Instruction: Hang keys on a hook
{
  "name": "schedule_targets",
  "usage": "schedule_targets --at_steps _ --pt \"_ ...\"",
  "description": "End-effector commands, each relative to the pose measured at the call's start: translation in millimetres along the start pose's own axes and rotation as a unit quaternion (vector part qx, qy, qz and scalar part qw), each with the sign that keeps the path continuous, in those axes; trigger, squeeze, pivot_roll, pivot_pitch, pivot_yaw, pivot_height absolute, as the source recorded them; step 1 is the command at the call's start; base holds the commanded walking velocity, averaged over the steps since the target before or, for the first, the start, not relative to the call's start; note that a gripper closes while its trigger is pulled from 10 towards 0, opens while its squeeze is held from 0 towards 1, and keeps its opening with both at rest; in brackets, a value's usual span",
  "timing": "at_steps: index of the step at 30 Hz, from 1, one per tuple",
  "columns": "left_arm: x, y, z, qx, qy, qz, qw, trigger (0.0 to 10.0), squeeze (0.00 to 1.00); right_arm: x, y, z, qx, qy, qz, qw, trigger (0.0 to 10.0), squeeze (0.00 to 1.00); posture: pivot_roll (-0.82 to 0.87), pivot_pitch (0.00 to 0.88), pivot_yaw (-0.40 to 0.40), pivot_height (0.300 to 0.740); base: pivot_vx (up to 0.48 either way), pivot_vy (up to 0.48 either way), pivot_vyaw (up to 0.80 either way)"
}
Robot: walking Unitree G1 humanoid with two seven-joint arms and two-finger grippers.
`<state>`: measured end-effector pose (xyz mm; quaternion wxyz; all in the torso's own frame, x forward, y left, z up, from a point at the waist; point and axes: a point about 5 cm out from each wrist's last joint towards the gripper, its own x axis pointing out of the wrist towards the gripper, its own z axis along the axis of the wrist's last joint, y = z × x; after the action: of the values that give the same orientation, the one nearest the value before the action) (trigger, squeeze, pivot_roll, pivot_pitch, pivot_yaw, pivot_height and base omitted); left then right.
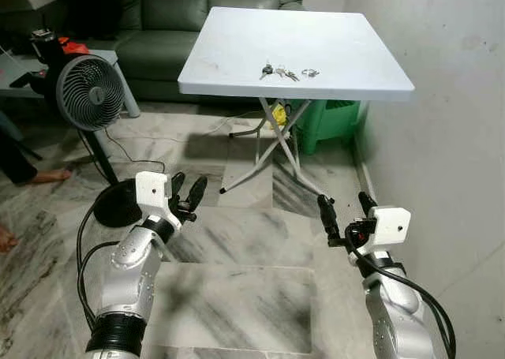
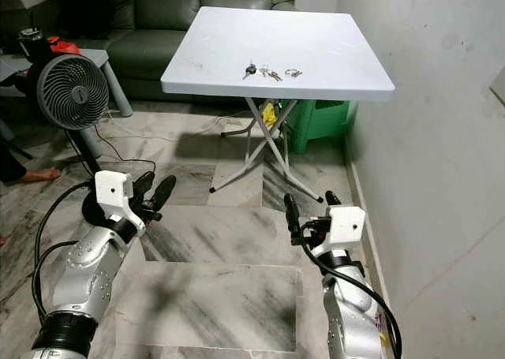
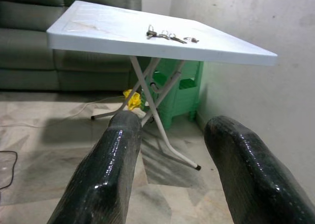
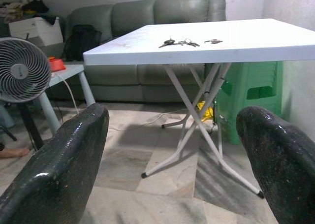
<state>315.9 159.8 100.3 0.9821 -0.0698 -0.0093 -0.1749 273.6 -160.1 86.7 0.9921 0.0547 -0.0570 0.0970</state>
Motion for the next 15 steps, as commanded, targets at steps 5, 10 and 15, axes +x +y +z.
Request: schedule_targets --at_steps 5,10,15 --pt "0.0 2.1 -0.9 0.005 0.005 -0.005 1.0 10.0 0.0 7.4 2.4 5.3 -0.004 -0.006 0.007 1.0 10.0 0.0 -0.16 0.0 0.012 0.724 0.0 0.0 0.0" --pt "2.6 -1.6 -1.3 0.0 0.002 -0.01 1.0 10.0 0.0 8.3 1.6 5.5 -0.007 -0.004 0.01 1.0 10.0 0.0 -0.16 0.0 0.009 0.724 0.0 0.0 0.0" --pt "4.3 -2.6 -1.6 0.0 0.001 -0.012 1.0 10.0 0.0 8.0 -0.1 5.0 -0.012 -0.002 0.011 1.0 10.0 0.0 -0.17 0.0 0.009 0.724 0.0 0.0 0.0"
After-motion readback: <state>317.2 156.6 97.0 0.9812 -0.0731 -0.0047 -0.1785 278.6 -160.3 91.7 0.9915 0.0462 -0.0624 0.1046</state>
